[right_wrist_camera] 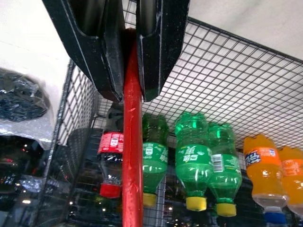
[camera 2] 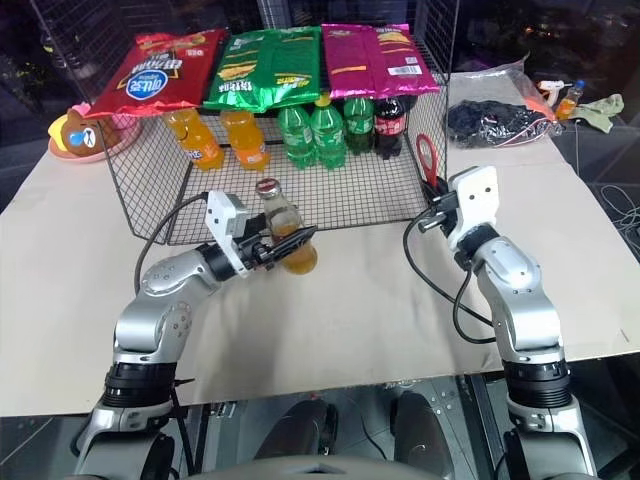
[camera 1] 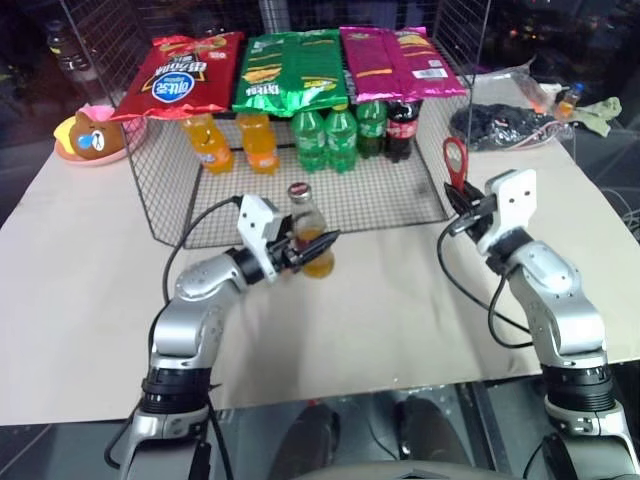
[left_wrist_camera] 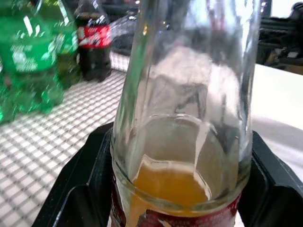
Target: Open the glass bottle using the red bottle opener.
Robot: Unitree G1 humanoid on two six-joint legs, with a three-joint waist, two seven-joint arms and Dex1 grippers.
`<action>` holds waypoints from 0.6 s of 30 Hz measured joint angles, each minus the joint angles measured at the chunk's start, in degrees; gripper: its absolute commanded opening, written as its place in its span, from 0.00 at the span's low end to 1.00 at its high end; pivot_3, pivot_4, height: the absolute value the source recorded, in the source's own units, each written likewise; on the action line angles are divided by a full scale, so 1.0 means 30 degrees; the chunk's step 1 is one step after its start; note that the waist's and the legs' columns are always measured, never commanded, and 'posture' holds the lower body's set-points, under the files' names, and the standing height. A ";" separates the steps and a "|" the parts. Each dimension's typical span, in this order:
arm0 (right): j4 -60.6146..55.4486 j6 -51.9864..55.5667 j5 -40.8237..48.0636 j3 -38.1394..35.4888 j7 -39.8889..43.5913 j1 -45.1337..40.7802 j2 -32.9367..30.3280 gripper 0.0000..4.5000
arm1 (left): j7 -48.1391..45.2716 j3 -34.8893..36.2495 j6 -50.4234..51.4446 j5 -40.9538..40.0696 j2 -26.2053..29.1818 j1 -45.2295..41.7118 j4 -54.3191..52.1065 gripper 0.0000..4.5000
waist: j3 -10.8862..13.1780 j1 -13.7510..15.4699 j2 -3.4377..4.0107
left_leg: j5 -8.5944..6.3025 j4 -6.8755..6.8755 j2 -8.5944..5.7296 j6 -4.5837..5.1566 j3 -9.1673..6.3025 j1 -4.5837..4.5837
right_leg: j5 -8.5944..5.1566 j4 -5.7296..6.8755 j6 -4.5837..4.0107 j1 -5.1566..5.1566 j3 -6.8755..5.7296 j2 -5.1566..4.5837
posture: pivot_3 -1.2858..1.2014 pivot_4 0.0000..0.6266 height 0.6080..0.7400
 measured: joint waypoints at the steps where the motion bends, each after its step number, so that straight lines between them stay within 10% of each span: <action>1: -0.0001 0.0000 0.0000 0.0022 0.0022 0.0000 0.0014 0.00 | 0.0008 0.0000 -0.0076 0.0001 0.0001 0.0062 -0.0015 0.58 | 0.0000 0.0001 0.0000 | 0.0000 -0.0001 0.0000 0.0000 0.0003 0.0001 | 0.0000 -0.0002 0.0000 0.0000 0.0003 0.0000 | 0.52 0.24 1.00; 5: -0.0003 0.0001 -0.0007 0.0087 0.0090 0.0002 0.0035 0.00 | 0.0174 -0.0050 -0.0419 0.0000 -0.0014 0.0324 -0.0128 0.58 | -0.0001 0.0005 0.0001 | 0.0000 -0.0001 0.0000 0.0000 0.0009 0.0004 | 0.0000 -0.0001 0.0000 0.0000 0.0009 -0.0001 | 0.52 0.24 1.00; 9: -0.0006 0.0001 -0.0027 0.0134 0.0092 0.0003 0.0078 0.00 | 0.0222 -0.0072 -0.0512 -0.0225 -0.0185 0.0375 -0.0128 0.98 | -0.0001 0.0009 0.0000 | 0.0000 -0.0003 0.0001 0.0000 0.0010 0.0004 | 0.0000 -0.0002 0.0000 -0.0001 0.0009 -0.0001 | 0.52 0.24 1.00; 18: -0.0014 -0.0007 -0.0192 0.0366 0.0099 0.0022 0.0305 0.00 | 0.0770 0.0654 -0.0610 -0.1739 -0.0681 0.0360 -0.0385 0.99 | -0.0001 0.0003 0.0001 | 0.0000 -0.0004 0.0007 0.0000 0.0012 0.0006 | 0.0000 -0.0001 0.0000 -0.0001 0.0013 0.0000 | 0.52 0.24 1.00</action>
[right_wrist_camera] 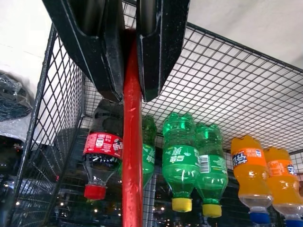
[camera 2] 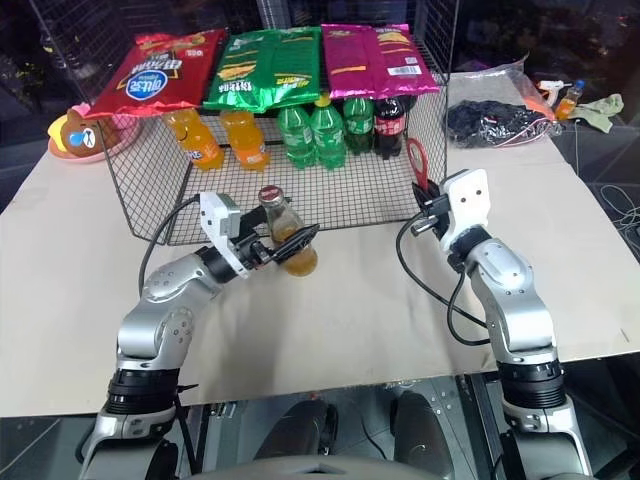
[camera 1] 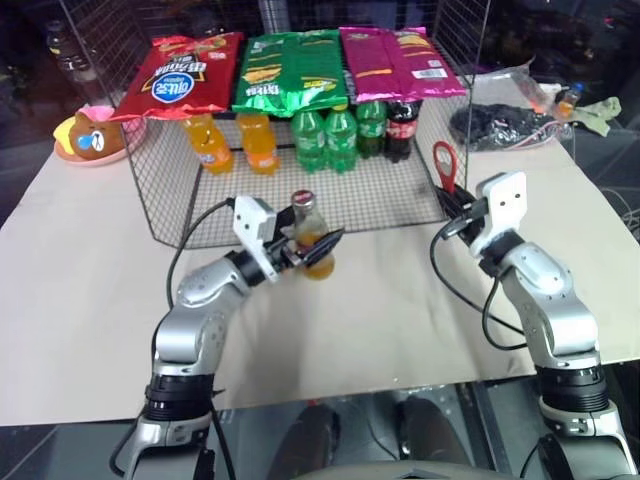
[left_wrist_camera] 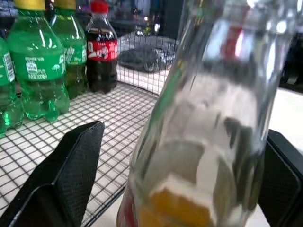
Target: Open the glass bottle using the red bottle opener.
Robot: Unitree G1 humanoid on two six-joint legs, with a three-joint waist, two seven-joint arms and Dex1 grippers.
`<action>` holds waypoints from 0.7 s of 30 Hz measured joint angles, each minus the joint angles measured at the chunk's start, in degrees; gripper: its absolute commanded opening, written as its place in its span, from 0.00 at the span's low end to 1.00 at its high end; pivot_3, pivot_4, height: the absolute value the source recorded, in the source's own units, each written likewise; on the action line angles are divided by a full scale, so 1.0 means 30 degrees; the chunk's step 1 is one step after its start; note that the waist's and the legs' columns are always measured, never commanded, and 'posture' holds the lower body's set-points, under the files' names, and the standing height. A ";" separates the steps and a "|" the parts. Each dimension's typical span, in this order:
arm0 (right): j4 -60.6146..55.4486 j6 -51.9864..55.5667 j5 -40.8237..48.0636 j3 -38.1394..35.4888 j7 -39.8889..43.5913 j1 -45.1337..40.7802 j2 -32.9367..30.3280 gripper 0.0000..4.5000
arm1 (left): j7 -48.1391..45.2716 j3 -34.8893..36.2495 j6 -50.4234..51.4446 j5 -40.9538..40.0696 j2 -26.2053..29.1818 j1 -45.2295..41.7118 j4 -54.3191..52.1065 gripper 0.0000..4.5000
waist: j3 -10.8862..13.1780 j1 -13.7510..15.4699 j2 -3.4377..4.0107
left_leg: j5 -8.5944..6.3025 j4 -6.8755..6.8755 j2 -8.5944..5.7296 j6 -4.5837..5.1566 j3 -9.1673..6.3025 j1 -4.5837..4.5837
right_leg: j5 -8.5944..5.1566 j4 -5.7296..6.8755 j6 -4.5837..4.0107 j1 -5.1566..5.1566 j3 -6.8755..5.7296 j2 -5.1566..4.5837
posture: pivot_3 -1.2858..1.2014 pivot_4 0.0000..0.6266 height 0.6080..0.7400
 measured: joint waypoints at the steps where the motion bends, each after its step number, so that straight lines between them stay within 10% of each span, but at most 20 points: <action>1: 0.0000 -0.0002 -0.0032 0.0003 0.0005 -0.0001 0.0002 0.00 | -0.0031 0.0261 -0.0149 -0.0341 -0.0019 0.0101 -0.0304 0.99 | 0.0000 -0.0009 0.0000 | 0.0000 -0.0001 0.0002 0.0000 0.0001 0.0001 | 0.0000 0.0000 0.0000 0.0000 0.0001 0.0000 | 0.52 0.24 1.00; 21: 0.0257 -0.0165 -0.0053 0.0036 0.0468 -0.0046 0.0024 0.00 | -0.1342 0.0070 -0.4458 0.0037 0.0417 0.2067 -0.1317 0.99 | 0.0000 0.0040 0.0001 | -0.0001 -0.0011 0.0001 0.0000 0.0009 0.0005 | -0.0001 -0.0014 -0.0002 0.0004 0.0003 0.0001 | 0.52 0.24 1.00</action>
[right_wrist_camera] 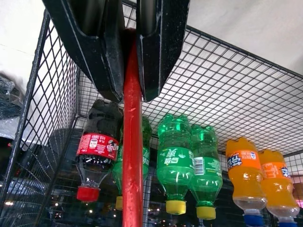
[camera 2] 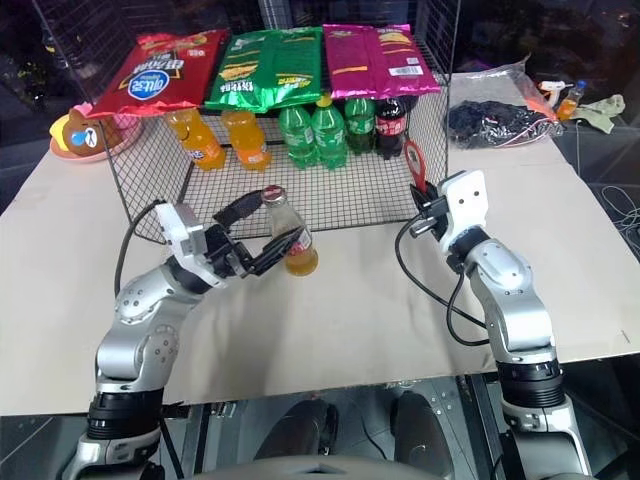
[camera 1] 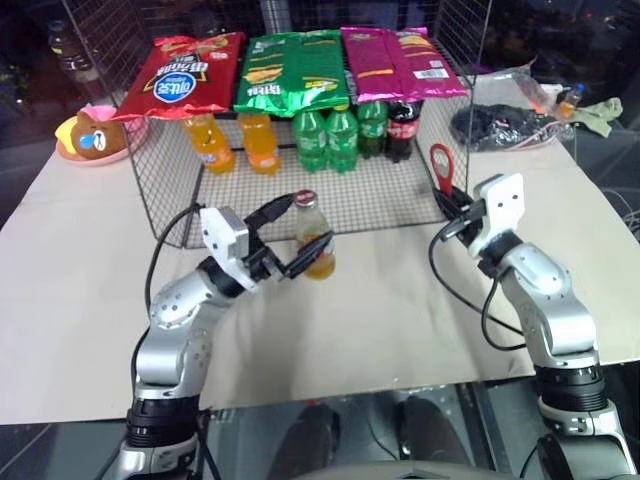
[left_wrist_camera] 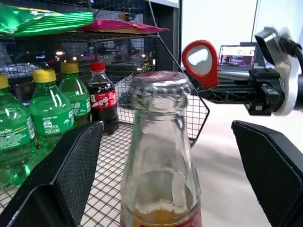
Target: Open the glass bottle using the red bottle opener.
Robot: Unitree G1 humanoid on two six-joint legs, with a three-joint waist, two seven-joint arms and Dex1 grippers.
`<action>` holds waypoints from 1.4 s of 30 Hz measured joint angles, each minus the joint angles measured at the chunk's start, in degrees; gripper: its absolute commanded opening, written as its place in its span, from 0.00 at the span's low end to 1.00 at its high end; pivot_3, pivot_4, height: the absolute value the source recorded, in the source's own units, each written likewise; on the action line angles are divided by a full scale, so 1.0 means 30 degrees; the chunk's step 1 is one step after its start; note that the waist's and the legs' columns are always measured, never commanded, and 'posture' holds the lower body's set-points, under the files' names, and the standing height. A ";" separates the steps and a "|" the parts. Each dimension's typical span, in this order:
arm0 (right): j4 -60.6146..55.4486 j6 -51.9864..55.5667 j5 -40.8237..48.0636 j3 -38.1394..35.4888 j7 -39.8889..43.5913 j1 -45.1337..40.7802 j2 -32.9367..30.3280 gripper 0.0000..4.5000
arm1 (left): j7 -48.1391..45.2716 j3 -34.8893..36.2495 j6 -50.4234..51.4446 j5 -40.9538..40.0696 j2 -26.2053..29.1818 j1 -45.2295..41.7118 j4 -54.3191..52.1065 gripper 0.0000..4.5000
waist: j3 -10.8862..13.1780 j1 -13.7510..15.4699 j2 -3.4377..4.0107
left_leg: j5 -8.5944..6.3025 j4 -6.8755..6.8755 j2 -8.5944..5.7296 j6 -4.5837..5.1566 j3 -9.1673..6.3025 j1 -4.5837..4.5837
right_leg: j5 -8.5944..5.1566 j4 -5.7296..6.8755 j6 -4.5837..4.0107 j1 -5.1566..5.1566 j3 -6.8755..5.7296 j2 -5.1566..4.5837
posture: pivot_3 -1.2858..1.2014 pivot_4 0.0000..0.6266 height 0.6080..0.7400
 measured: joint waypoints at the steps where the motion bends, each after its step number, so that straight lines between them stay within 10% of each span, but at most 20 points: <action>1: 0.0012 -0.0006 0.0000 0.0006 0.0005 -0.0029 0.0000 0.00 | 0.0001 -0.0084 -0.0216 0.0199 -0.0064 0.0084 0.0143 0.99 | 0.0000 0.0001 0.0001 | 0.0000 0.0000 0.0000 0.0000 0.0000 0.0000 | 0.0000 0.0000 0.0000 0.0000 0.0000 0.0000 | 0.52 0.24 1.00; 14: 0.0036 -0.0010 -0.0136 0.0089 -0.0010 -0.0212 0.0001 0.00 | 0.0187 -0.0449 -0.1482 0.0360 -0.0789 -0.0196 0.1681 0.99 | 0.0000 0.0013 0.0001 | 0.0000 -0.0007 0.0002 0.0001 -0.0002 0.0000 | 0.0000 -0.0006 0.0000 -0.0001 -0.0002 0.0001 | 0.52 0.24 1.00; 24: 0.0037 -0.0016 -0.0218 0.0193 0.0033 -0.0366 -0.0003 0.00 | 0.0141 -0.0135 -0.2190 -0.0212 -0.0903 -0.0618 0.2085 0.28 | -0.0003 0.0017 0.0005 | 0.0000 -0.0009 0.0001 0.0001 0.0000 0.0017 | 0.0000 -0.0010 0.0000 0.0017 -0.0001 0.0000 | 0.52 0.24 1.00; 42: 0.2908 -0.7208 -0.7563 0.7392 0.0626 -0.2461 0.0143 0.00 | 0.0148 -0.0221 -0.2561 -0.0204 -0.0879 -0.0406 0.2101 0.27 | -0.0010 0.0070 -0.0002 | 0.0001 -0.0009 -0.0005 -0.0002 -0.0011 0.0035 | 0.0001 -0.0032 0.0000 0.0042 -0.0016 0.0000 | 0.52 0.24 1.00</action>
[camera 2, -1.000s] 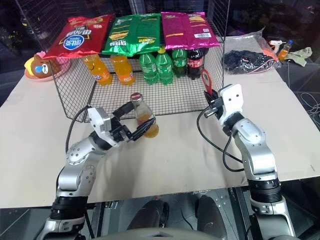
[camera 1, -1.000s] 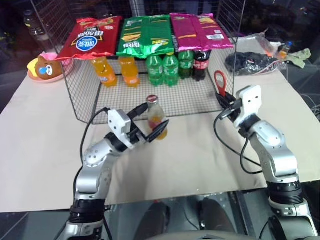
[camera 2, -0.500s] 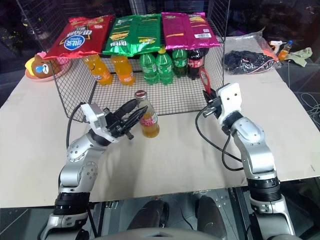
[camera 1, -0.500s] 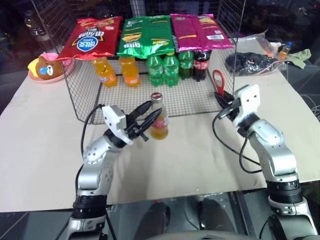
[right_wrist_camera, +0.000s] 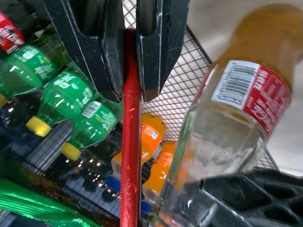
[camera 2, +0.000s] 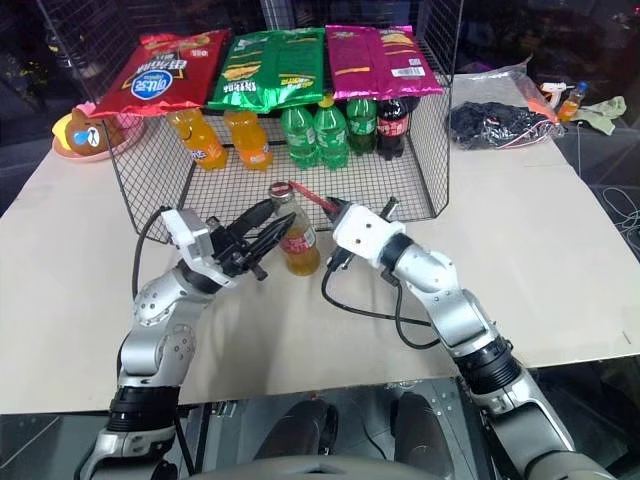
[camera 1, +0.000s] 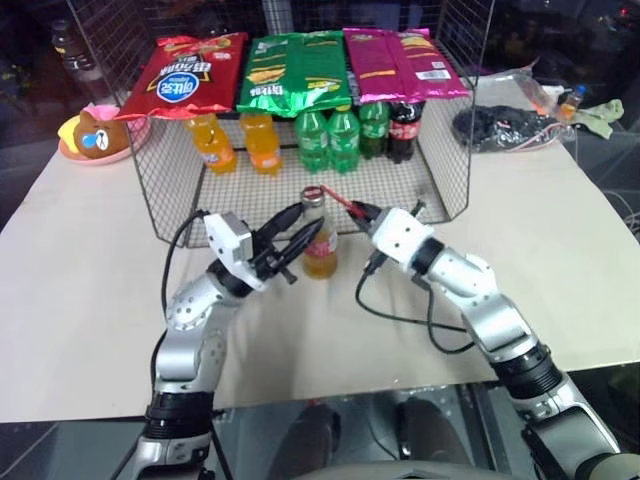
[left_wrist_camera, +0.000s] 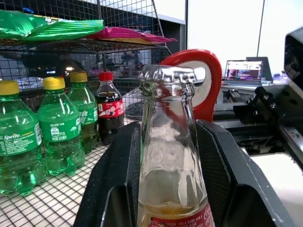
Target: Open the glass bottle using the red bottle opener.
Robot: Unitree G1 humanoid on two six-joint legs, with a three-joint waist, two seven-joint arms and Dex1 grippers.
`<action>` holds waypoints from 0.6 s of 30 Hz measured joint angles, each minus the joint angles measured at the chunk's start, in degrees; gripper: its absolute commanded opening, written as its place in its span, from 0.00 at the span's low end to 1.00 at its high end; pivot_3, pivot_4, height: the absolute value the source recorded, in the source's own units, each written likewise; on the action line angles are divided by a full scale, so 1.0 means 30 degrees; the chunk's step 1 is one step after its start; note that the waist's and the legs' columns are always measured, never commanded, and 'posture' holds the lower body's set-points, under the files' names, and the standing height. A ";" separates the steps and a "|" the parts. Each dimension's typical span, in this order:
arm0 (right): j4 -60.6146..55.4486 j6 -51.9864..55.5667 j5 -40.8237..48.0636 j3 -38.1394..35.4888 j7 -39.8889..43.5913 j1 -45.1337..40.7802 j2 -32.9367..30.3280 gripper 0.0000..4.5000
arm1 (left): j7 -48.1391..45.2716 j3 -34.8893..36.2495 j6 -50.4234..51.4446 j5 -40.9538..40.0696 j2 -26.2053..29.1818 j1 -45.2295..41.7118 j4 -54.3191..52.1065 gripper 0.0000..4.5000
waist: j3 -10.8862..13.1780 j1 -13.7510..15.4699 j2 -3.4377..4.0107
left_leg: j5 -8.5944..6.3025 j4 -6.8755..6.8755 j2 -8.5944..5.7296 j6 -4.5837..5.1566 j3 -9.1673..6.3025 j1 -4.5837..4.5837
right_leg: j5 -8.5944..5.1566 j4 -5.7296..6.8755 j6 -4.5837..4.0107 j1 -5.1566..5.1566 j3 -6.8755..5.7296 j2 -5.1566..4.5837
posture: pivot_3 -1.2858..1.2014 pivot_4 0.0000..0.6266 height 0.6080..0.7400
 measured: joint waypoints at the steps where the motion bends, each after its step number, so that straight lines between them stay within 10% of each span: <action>1: 0.0268 -0.0456 -0.0461 0.0003 -0.0040 -0.0212 -0.0169 0.00 | 0.0016 0.0002 0.0000 0.0001 -0.0001 0.0001 0.0000 0.27 | 0.0000 -0.0003 0.0000 | 0.0000 0.0000 0.0000 0.0000 0.0001 0.0003 | 0.0000 0.0001 0.0000 0.0000 0.0000 0.0000 | 0.52 0.24 1.00; 18: 0.3982 -0.5013 -0.2294 0.0118 -0.1438 -0.1482 0.1644 0.00 | 0.0255 -0.0079 -0.0029 0.0007 -0.0228 -0.0041 0.0070 0.27 | -0.0004 -0.0022 0.0001 | 0.0004 -0.0006 0.0005 -0.0008 -0.0001 0.0017 | 0.0001 0.0004 -0.0001 0.0010 0.0003 0.0005 | 0.52 0.24 1.00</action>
